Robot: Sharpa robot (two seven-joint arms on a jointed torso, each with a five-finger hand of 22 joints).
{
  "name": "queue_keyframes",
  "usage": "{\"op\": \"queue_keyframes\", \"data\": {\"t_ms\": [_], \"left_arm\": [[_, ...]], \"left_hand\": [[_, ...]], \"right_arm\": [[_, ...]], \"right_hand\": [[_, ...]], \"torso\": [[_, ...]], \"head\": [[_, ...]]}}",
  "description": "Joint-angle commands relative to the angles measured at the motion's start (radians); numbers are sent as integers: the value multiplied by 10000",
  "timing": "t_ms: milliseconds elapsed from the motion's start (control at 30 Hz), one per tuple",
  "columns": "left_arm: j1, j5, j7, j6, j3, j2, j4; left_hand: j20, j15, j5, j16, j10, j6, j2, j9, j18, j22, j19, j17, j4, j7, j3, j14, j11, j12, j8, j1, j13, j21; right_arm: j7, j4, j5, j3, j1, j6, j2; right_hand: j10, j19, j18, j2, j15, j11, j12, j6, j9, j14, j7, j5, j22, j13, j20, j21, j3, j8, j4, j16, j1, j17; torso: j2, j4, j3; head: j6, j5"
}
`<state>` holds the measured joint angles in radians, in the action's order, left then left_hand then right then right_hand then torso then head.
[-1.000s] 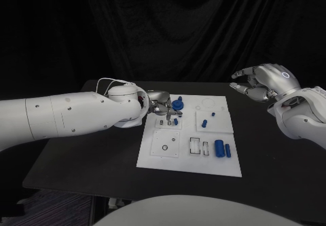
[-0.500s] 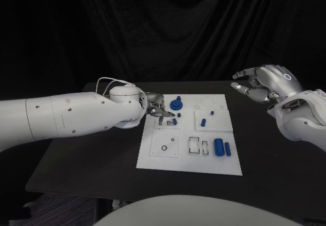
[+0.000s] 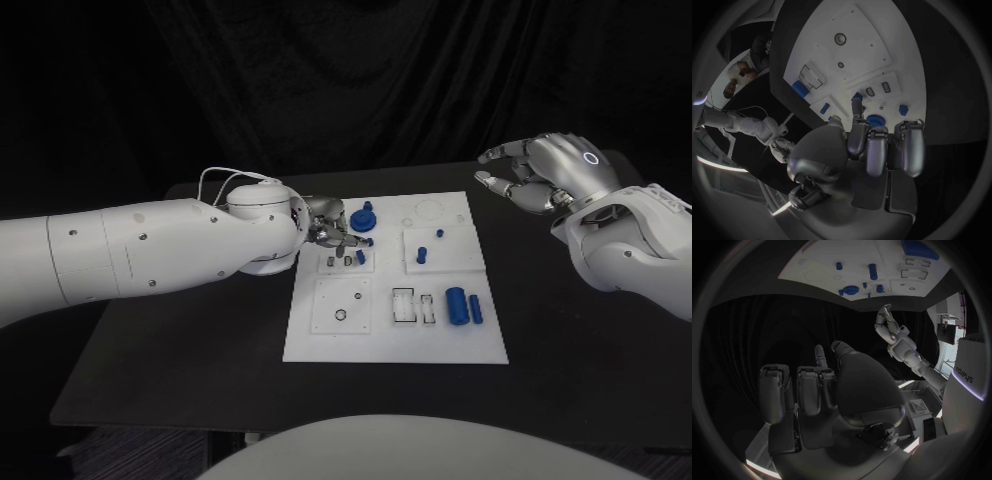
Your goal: Assemble the parts on the task board
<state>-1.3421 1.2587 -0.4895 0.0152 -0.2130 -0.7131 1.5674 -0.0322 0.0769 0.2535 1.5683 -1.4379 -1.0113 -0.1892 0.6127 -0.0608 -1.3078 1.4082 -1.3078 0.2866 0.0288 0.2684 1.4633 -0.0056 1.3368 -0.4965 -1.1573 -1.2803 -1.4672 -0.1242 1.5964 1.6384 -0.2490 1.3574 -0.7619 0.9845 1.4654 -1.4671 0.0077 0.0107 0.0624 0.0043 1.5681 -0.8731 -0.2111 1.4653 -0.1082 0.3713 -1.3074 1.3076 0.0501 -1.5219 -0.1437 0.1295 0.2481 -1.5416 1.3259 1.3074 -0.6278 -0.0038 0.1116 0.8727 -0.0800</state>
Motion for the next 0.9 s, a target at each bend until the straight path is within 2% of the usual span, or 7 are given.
{"op": "queue_keyframes", "data": {"t_ms": [33, 100, 167, 267, 433, 633, 900], "left_arm": [[6, -281, 150, 73, 7, 119, -130], [11, -297, 41, 85, 7, 167, -185], [18, -312, -114, 187, 7, 213, -236], [22, -321, -201, 271, 7, 234, -271], [33, -331, -183, 411, 7, 340, -411], [53, -334, -110, 367, 6, 514, -578], [116, -335, -58, 240, 6, 705, -827]], "left_hand": [[3, 42, 45, 25, -1329, -10, -14, 27, 58, -566, -44, -2630, -21, -19, -51, 1075, -334, 2340, 53, -95, -2905, 37], [3, 45, 6, 25, -1329, -69, -24, 66, 59, -576, -37, -2630, 2, -27, -53, 1075, -340, 2340, 57, -77, -2905, 37], [4, 55, -282, 25, -1329, -162, -115, 172, 64, -604, -14, -2630, 36, -38, -17, 1075, -348, 2340, 125, 126, -2905, 38], [7, 54, -312, 25, -1329, -175, -116, 186, 65, -613, -6, -2630, 34, -39, -10, 1075, -350, 2340, 134, 146, -2905, 36], [8, 55, -320, 25, -1329, -178, -137, 202, 61, -601, -16, -2630, 21, -42, -21, 1075, -352, 2340, 154, 149, -2905, 45], [11, 57, -255, 25, -1329, -147, -140, 233, 60, -602, -16, -2630, -22, -38, -59, 1075, -353, 2340, 237, 87, -2905, 53], [12, 57, -273, 25, -1329, -154, -129, 244, 64, -617, -3, -2630, -33, -38, -64, 1075, -353, 2340, 252, 70, -2905, 47]], "right_arm": [[-31, -34, 33, 10, -20, -196, -15], [-34, -44, 33, 10, -20, -169, -19], [-36, -54, 33, 10, -20, -110, -20], [-32, -57, 33, 10, -20, -57, -24], [5, -40, 33, 10, -20, -16, -27], [30, -40, 33, 10, -20, 11, -26], [42, -31, 33, 11, -19, 14, -23]], "right_hand": [[1054, -820, 48, 32, -71, 58, 27, -77, 12, 960, 6, 31, -2470, 2632, 42, -39, -71, -44, -3, -33, -42, 2186], [1054, -821, 48, 34, -71, 61, 27, -79, 17, 960, 3, 64, -2470, 2632, 42, -40, -91, -58, -16, -32, -22, 2184], [1054, -820, 49, 33, -72, 62, 27, -81, 19, 959, 2, 76, -2469, 2632, 42, -38, -100, -62, -23, -30, -12, 2180], [1054, -820, 48, 34, -73, 61, 27, -83, 21, 958, 0, 94, -2470, 2632, 42, -39, -111, -68, -32, -27, 1, 2174], [1054, -820, 49, 34, -73, 63, 27, -90, 24, 955, 0, 123, -2469, 2632, 42, -39, -130, -78, -46, -21, 20, 2163], [1054, -813, 52, 30, -73, 63, 27, -93, 26, 955, -1, 134, -2464, 2632, 42, -25, -132, -81, -49, -19, 23, 2160], [1054, -807, 56, 23, -74, 63, 27, -97, 27, 953, -1, 147, -2459, 2632, 42, -12, -134, -84, -49, -14, 22, 2150]], "torso": [[-43, -30, 83], [-62, -42, 87], [-80, 3, 17], [-76, 22, -9], [-112, 13, -2], [-201, 1, -34], [-256, -34, -36]], "head": [[-1, -12], [-1, -16], [-1, 46], [-1, 36], [-1, -4], [-1, -2], [-1, -34]]}}
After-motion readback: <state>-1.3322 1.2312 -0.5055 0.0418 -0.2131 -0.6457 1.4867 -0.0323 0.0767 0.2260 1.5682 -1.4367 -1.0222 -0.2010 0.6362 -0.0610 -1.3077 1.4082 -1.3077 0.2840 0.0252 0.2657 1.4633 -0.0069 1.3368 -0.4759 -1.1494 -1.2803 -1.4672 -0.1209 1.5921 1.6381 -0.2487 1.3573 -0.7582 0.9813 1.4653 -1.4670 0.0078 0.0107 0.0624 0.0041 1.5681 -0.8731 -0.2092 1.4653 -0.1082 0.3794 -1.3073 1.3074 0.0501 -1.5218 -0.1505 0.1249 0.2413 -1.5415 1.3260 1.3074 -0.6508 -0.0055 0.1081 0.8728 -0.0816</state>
